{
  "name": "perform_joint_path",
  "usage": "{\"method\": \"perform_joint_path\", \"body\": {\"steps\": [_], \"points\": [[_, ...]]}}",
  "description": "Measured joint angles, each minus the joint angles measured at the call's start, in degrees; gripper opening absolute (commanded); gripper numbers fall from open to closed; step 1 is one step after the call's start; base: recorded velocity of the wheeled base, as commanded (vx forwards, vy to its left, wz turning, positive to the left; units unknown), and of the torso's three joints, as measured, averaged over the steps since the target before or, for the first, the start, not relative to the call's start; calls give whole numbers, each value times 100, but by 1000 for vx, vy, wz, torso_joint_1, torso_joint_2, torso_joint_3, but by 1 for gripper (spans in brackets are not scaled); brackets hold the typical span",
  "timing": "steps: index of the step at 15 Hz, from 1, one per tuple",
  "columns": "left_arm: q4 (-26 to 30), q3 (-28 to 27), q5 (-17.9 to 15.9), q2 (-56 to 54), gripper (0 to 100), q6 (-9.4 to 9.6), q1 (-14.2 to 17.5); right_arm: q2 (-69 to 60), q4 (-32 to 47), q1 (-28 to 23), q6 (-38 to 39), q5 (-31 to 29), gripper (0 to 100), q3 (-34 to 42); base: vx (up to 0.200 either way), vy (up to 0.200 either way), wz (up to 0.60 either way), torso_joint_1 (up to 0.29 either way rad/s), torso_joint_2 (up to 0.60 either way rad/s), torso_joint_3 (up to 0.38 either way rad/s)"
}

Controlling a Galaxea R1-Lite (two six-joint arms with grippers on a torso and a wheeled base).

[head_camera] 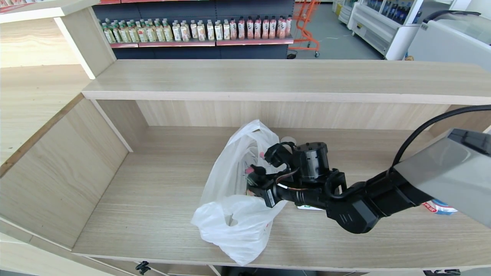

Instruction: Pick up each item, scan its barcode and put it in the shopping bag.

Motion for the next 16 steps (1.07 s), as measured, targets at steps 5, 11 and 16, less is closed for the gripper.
{"method": "perform_joint_path", "body": {"steps": [5,11,16], "points": [[0,0,0,0,100,0,2,-140,-22,17,1045,224,100,-174,0,0,0,0,0,0],[0,0,0,0,100,0,0,-2083,1168,-453,2452,725,100,669,0,0,0,0,0,0],[0,0,0,0,100,1,2,-4241,3725,-842,2098,378,100,1052,0,0,0,0,0,0]]}}
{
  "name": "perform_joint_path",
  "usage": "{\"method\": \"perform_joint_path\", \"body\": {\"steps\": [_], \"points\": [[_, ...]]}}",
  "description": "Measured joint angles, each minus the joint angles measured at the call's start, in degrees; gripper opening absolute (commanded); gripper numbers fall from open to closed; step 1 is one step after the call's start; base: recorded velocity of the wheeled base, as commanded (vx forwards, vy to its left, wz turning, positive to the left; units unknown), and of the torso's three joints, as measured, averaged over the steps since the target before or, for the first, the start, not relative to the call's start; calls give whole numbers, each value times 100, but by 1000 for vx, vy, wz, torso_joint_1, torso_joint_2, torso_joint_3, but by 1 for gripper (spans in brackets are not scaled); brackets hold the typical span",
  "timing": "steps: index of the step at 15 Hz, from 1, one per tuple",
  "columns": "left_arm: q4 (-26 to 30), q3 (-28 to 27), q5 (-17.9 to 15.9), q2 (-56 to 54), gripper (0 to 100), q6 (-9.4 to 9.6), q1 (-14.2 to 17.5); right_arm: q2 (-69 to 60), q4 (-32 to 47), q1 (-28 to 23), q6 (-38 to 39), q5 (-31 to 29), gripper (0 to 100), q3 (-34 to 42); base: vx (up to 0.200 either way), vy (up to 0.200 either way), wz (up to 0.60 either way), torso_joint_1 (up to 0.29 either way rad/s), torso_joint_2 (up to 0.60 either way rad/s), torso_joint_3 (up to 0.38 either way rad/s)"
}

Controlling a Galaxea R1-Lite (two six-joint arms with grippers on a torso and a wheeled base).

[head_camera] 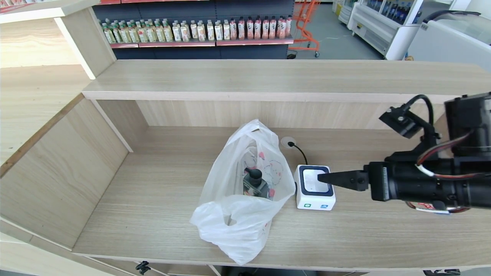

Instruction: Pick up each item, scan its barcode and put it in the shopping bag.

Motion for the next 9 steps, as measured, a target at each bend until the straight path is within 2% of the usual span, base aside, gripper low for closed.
{"method": "perform_joint_path", "body": {"steps": [3,6,9], "points": [[0,0,0,0,100,-4,-2,-657,167,-150,-68,-96,100,238,0,0,0,0,0,0],[0,0,0,0,100,5,-2,-889,169,-234,-71,-106,100,332,-200,0,0,2,2,2],[2,0,0,0,100,7,0,-1018,185,-444,-71,-139,100,461,0,0,0,0,0,0]]}}
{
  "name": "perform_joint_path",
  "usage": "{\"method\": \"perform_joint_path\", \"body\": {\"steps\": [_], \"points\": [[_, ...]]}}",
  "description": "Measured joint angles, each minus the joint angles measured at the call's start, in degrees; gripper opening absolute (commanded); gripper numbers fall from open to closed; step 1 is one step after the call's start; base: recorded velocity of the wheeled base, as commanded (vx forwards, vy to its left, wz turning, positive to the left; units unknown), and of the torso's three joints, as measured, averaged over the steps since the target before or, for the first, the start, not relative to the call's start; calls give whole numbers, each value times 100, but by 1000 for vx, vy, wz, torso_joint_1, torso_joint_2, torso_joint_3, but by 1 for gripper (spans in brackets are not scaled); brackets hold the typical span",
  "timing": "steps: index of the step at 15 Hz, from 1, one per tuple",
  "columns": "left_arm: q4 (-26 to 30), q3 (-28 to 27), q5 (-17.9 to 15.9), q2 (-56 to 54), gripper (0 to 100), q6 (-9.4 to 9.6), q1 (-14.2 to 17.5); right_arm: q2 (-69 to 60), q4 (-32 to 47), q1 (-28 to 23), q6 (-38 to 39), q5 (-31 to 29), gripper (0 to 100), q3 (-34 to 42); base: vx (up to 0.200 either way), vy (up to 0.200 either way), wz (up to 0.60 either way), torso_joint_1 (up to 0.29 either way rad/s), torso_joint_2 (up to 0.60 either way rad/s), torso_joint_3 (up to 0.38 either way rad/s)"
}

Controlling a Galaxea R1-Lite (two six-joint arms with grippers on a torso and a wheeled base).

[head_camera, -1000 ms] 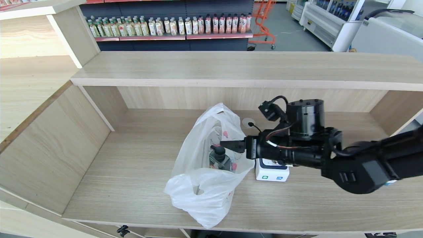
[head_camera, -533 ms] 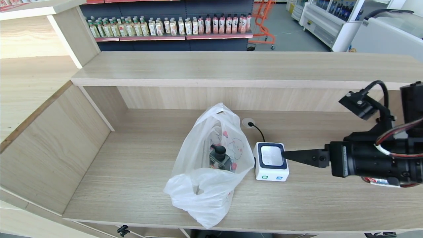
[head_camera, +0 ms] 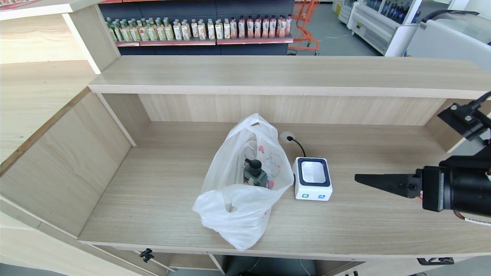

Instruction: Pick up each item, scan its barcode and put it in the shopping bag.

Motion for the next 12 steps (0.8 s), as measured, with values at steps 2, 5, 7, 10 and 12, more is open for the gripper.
{"method": "perform_joint_path", "body": {"steps": [2,5,7,10,12], "points": [[0,0,-5,0,100,24,-2,-101,-5,-122,2,-246,100,99,0,-200,0,-7,-7,5],[0,0,-7,0,100,28,-4,-182,-18,-161,149,-547,100,141,0,-200,0,9,2,1],[0,0,-7,0,100,33,2,-232,-11,-194,394,-635,100,146,0,-200,0,12,0,2],[0,0,-2,0,100,28,-2,-317,-5,-356,540,-649,100,216,0,-200,0,2,2,1],[0,0,0,0,100,28,-2,-367,-7,-433,773,-718,100,276,0,-200,0,2,0,-2]]}}
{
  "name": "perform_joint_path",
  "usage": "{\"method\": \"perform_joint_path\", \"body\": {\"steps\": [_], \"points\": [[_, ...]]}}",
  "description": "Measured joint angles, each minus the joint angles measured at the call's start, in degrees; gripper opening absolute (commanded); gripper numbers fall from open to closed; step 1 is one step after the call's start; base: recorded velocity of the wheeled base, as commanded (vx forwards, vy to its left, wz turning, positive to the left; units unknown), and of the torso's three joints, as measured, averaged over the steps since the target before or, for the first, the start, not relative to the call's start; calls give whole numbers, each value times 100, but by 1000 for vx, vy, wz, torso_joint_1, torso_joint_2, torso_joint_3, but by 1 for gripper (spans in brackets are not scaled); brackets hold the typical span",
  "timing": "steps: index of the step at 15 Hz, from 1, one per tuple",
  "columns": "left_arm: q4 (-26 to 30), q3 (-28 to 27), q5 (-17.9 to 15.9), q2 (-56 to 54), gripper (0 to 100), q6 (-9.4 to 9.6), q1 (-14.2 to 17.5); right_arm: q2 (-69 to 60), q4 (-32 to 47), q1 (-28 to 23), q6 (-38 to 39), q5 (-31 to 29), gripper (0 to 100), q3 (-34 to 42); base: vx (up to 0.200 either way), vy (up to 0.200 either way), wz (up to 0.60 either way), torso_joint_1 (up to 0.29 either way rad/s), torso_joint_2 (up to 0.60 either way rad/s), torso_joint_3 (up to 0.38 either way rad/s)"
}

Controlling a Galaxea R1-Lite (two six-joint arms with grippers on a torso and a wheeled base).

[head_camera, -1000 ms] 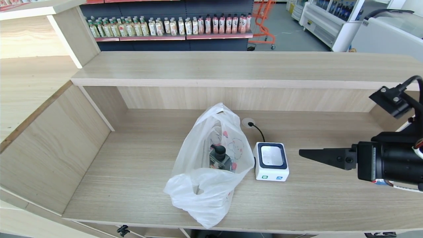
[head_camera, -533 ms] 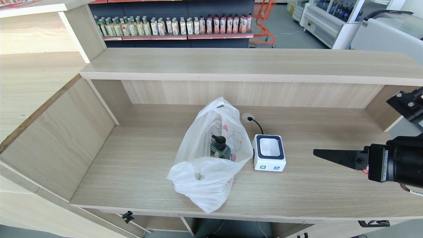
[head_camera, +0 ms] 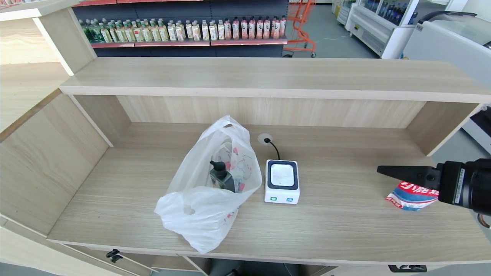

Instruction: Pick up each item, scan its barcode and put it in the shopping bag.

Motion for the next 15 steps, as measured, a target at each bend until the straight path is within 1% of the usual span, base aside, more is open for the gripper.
{"method": "perform_joint_path", "body": {"steps": [1,4,6,9,11,12,15], "points": [[0,0,0,0,100,0,2,-13,2,-15,133,-57,100,6,0,-200,0,2,2,2],[1,0,0,0,100,-9,0,-22,54,-39,569,-483,100,17,0,-200,0,2,1,5],[0,0,0,0,100,-9,0,-22,300,-45,807,-688,100,2,0,-200,0,2,0,0],[0,0,0,0,100,-9,0,-29,542,-56,1273,-1001,100,-24,0,0,0,0,0,0],[1,0,0,0,100,-9,0,12,696,-201,1647,-1315,100,-63,0,0,0,0,0,0],[0,0,2,0,100,-11,-9,52,749,-317,1816,-1378,100,-135,0,0,0,0,0,0],[1,0,0,0,100,-13,5,251,1125,-951,2104,-1458,100,-429,0,0,0,0,0,0]]}}
